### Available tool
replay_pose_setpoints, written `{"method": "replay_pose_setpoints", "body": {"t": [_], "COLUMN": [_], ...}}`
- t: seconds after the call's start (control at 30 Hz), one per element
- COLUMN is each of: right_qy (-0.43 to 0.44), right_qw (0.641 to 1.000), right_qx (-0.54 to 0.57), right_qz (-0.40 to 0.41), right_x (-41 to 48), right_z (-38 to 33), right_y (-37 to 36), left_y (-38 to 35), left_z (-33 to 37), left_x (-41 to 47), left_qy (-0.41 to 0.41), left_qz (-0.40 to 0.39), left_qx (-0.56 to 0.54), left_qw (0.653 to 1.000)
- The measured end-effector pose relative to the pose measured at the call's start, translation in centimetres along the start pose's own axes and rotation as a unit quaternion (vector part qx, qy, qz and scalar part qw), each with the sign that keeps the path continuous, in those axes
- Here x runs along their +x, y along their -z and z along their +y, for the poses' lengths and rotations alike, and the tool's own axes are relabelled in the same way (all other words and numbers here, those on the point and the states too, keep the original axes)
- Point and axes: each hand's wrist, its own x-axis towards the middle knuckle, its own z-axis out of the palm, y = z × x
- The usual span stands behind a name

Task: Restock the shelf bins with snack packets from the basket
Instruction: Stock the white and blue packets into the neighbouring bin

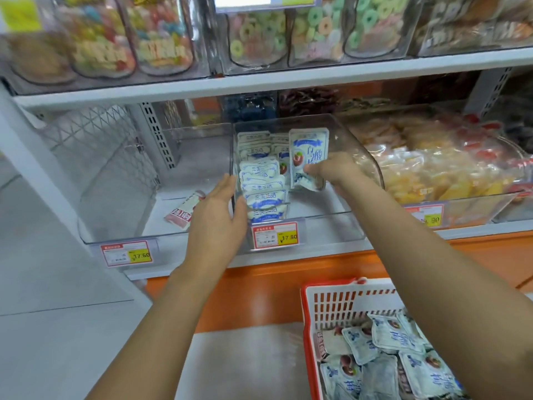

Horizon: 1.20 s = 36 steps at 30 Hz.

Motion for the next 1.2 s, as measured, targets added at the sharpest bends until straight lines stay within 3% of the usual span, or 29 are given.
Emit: {"method": "replay_pose_setpoints", "body": {"t": [0.23, 0.37, 0.53, 0.77, 0.9, 1.07, 1.13, 1.2], "right_qy": [-0.061, -0.025, 0.048, 0.043, 0.127, 0.271, 0.308, 0.323], "right_qw": [0.985, 0.978, 0.969, 0.975, 0.964, 0.94, 0.925, 0.919], "right_qx": [-0.163, -0.206, -0.242, -0.216, -0.226, -0.197, -0.207, -0.215], "right_qz": [-0.015, -0.008, -0.004, 0.012, 0.05, 0.073, 0.08, 0.066], "right_x": [4.0, 5.2, 4.6, 3.1, 0.6, -5.8, -8.8, -11.1], "right_z": [0.8, 1.0, 0.4, 0.0, -0.3, 0.9, 2.3, 4.6], "right_y": [-1.9, -2.8, -3.6, -3.0, -1.2, 2.2, 3.5, 4.4], "left_y": [-1.1, -1.4, -1.8, -1.6, -1.7, -2.0, -2.4, -3.2], "left_z": [-1.0, -1.2, -1.1, -1.0, -0.6, 1.5, 2.2, 2.6], "left_x": [0.2, 0.1, 0.2, 0.1, -0.5, -2.4, -3.4, -4.4], "left_qy": [0.011, 0.006, 0.017, 0.017, -0.008, -0.157, -0.178, -0.167], "left_qz": [-0.005, -0.002, -0.009, -0.027, -0.013, 0.064, 0.038, -0.036], "left_qx": [0.001, -0.004, 0.028, 0.029, 0.039, -0.011, -0.017, 0.012], "left_qw": [1.0, 1.0, 0.999, 0.999, 0.999, 0.985, 0.983, 0.985]}}
